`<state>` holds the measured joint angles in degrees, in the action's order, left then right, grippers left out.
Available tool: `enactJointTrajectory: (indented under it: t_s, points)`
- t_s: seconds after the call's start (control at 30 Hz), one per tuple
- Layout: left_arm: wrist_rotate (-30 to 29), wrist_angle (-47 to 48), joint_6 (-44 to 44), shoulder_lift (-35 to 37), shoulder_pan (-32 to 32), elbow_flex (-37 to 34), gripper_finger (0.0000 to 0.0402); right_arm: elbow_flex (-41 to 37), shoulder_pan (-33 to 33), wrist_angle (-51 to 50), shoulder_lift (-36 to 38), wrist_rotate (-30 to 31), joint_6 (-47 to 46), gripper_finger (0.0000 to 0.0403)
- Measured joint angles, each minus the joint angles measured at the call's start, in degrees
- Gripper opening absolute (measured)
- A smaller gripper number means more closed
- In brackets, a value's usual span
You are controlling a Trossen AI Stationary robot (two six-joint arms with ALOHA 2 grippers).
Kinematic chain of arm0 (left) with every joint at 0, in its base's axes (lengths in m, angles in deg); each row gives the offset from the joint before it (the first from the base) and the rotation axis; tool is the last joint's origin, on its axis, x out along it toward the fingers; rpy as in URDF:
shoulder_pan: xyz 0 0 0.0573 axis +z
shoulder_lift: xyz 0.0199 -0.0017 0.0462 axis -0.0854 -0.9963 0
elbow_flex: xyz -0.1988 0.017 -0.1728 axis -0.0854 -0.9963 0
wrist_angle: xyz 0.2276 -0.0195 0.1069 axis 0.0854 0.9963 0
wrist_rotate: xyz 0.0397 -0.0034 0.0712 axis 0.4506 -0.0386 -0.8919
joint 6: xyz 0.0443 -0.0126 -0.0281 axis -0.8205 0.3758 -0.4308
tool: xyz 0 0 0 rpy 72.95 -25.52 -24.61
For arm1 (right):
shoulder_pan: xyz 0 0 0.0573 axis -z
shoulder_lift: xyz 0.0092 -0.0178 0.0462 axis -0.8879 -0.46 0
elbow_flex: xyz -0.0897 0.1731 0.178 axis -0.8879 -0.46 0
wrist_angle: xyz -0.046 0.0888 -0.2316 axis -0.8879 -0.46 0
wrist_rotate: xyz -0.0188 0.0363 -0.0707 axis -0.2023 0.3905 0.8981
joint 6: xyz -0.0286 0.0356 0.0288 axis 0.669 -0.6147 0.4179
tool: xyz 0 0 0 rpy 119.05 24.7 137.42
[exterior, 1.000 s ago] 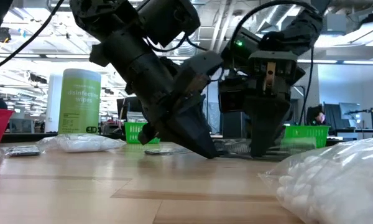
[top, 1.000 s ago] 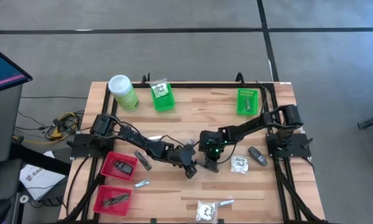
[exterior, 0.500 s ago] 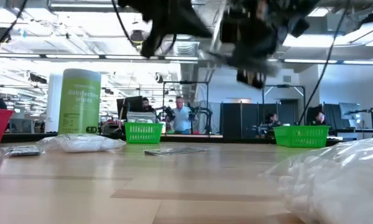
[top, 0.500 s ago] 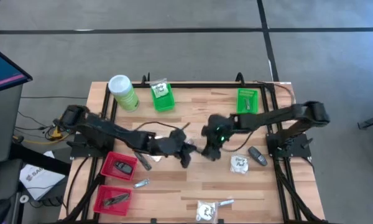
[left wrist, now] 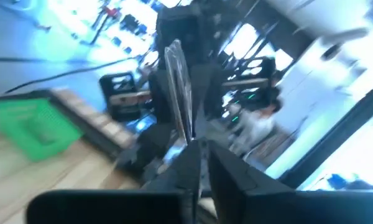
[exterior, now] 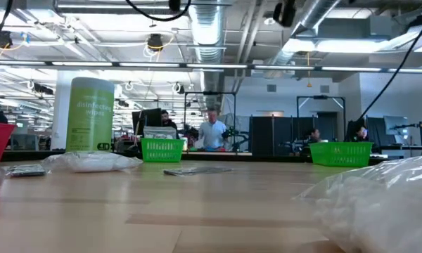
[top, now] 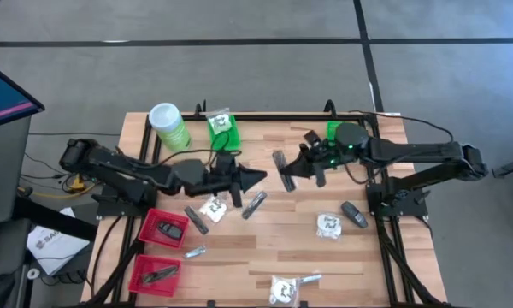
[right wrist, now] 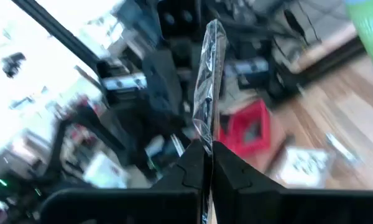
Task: Pick & Place Travel size toiletries
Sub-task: Put the black comb into the bottom red basket
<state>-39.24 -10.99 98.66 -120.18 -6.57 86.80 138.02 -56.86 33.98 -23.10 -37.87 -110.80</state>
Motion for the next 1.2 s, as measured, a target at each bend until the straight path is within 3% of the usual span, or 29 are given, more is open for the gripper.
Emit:
enactJointTrajectory:
  t_s: [0.13,0.37,0.6,0.87,1.2]
  points:
    - [1.9,-5.0,0.1,-0.7,0.7,0.0,0.0073,0.0,0.0,5.1,0.4,0.9,-2.8,0.0001]
    - [1.9,-7.4,0.5,-1.7,2.4,0.0,0.0159,-0.1,-0.5,5.6,-1.6,1.0,-3.9,0.0]
    - [1.9,-8.7,2.1,-3.9,4.4,0.0,0.0197,-0.1,-2.2,5.5,-3.8,0.8,-4.0,0.0]
    - [2.6,-9.9,4.0,-6.2,5.1,0.0,0.0182,-0.1,-2.4,5.7,-4.2,1.2,-3.6,0.0]
    - [3.8,-14.5,5.0,-8.7,5.1,0.1,0.0092,-0.1,-2.2,5.1,-4.2,0.7,-3.4,0.0003]
